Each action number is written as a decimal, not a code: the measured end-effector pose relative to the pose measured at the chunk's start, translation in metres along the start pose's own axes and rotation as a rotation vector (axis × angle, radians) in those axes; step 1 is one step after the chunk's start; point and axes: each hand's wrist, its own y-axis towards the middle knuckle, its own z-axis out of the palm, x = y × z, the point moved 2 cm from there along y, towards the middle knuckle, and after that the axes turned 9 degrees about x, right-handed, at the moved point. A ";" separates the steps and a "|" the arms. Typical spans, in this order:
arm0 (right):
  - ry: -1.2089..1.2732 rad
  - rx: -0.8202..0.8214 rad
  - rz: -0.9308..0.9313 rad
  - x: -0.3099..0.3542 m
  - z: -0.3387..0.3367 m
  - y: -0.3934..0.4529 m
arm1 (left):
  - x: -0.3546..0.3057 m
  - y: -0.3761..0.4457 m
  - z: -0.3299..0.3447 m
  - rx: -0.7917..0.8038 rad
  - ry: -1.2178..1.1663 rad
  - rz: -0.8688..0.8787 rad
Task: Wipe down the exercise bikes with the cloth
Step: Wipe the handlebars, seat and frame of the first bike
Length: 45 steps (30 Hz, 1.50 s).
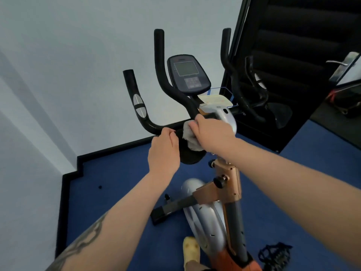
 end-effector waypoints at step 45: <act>0.657 -0.175 0.304 -0.014 0.027 -0.002 | -0.006 -0.005 -0.001 -0.029 -0.026 0.021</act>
